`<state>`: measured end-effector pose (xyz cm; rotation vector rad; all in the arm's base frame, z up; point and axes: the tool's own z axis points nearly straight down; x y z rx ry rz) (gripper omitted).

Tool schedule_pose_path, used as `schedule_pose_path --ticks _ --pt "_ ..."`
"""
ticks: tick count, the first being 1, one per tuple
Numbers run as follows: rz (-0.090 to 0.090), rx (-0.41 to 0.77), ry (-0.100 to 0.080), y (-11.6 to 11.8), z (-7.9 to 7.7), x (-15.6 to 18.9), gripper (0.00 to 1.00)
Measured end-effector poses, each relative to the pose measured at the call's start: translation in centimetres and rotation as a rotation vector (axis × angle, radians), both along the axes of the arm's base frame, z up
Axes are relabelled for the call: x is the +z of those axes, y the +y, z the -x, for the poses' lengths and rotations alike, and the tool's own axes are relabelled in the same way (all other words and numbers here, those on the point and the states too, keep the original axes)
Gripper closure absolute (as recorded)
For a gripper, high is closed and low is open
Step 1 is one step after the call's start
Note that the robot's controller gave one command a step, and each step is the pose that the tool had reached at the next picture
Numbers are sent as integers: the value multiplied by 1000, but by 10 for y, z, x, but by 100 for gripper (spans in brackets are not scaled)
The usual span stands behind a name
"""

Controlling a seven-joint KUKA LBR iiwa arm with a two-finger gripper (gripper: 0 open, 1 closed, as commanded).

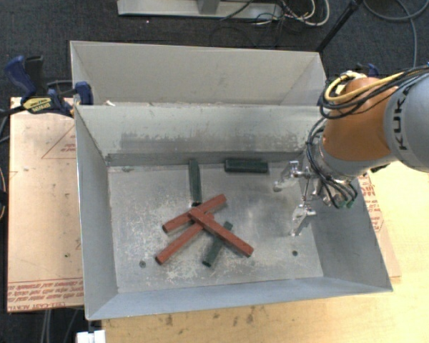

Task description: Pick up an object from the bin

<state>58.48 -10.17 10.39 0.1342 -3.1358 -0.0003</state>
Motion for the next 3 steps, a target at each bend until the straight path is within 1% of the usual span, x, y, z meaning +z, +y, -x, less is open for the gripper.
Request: schedule_pose_path --ticks 1,2,3 --pt "-3 196 -5 21 0 -11 0" --pt "-2 71 -2 34 19 -8 0" --pt "0 175 -5 70 29 -18 0"
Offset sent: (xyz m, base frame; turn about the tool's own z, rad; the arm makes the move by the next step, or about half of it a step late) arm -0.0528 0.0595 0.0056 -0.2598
